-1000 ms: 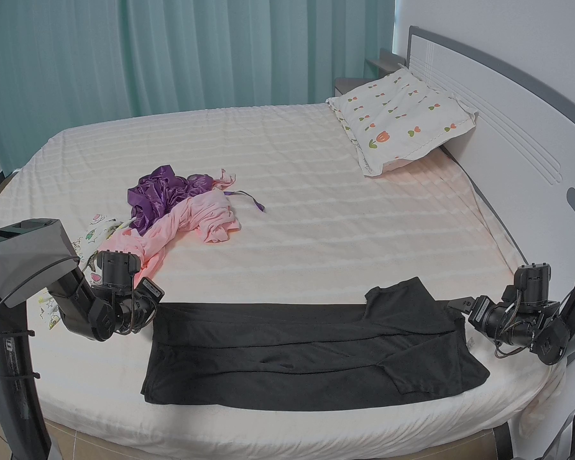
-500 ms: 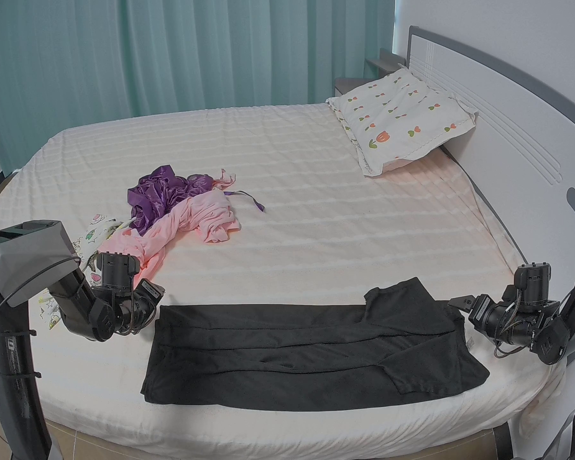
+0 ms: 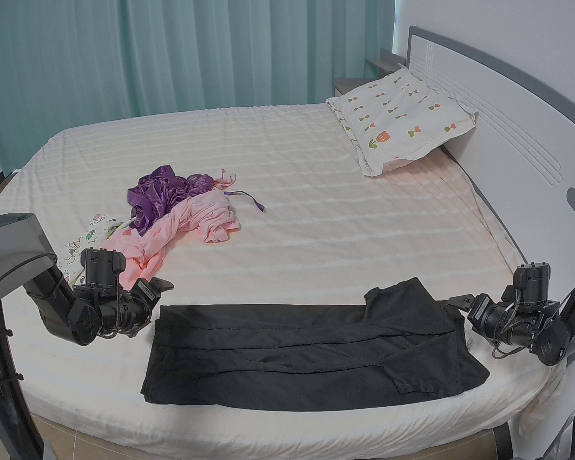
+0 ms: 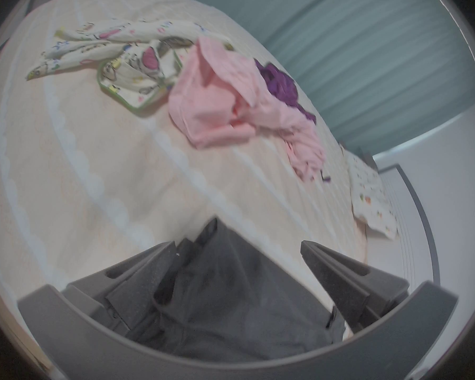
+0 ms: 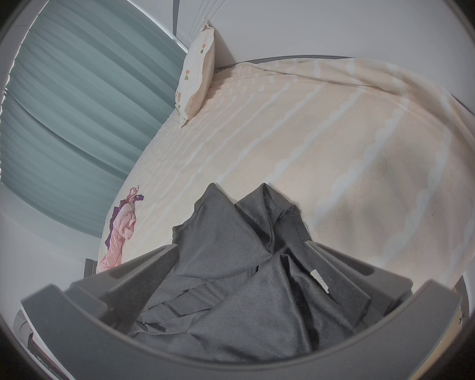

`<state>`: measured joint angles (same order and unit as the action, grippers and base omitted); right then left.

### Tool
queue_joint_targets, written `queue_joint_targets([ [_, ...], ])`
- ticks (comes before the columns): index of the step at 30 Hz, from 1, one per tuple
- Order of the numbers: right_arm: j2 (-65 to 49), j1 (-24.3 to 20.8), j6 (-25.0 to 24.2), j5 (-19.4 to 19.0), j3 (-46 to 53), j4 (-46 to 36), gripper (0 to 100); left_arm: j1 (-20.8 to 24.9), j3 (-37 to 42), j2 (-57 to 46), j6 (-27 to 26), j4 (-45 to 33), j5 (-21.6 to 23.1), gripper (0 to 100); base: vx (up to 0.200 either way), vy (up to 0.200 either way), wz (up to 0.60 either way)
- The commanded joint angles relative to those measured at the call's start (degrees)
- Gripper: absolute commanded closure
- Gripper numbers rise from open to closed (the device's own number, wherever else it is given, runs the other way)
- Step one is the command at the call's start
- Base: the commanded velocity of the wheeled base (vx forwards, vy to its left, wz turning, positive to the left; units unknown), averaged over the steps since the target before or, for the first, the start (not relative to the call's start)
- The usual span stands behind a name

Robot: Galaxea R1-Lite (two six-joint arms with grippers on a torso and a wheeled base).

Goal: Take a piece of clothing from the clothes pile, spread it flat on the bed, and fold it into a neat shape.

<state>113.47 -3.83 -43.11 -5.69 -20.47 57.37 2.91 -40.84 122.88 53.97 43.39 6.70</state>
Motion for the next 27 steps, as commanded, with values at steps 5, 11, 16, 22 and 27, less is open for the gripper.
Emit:
queue_joint_targets([
  [5, -0.09, -1.62, -0.4, -0.02, 0.69, 0.02, 0, 0.51, 8.67, -4.49, -13.1, -0.58, 6.65, 0, 0.0, 0.0, 0.0],
  [11, 0.26, -2.15, -0.49, -0.02, 0.6, 0.02, 0, 1.92, 8.14, -1.42, -14.33, 3.46, 6.92, 0, 0.0, 0.0, 0.0],
  [16, 0.7, -2.76, -0.49, -0.02, 0.6, 0.02, 0, 2.45, 9.2, 1.92, -14.5, 12.42, 6.65, 0, 0.0, 0.0, 0.0],
  [22, 0.7, -3.2, -0.49, -0.02, 0.52, 0.02, 0, 2.01, 8.41, 2.71, -15.03, 13.57, 6.74, 0, 0.0, 0.0, 0.0],
  [27, 0.7, -3.29, -0.49, -0.02, 0.52, 0.02, 0, 1.92, 7.53, 3.42, -15.21, 14.45, 6.65, 0, 0.0, 0.0, 0.0],
])
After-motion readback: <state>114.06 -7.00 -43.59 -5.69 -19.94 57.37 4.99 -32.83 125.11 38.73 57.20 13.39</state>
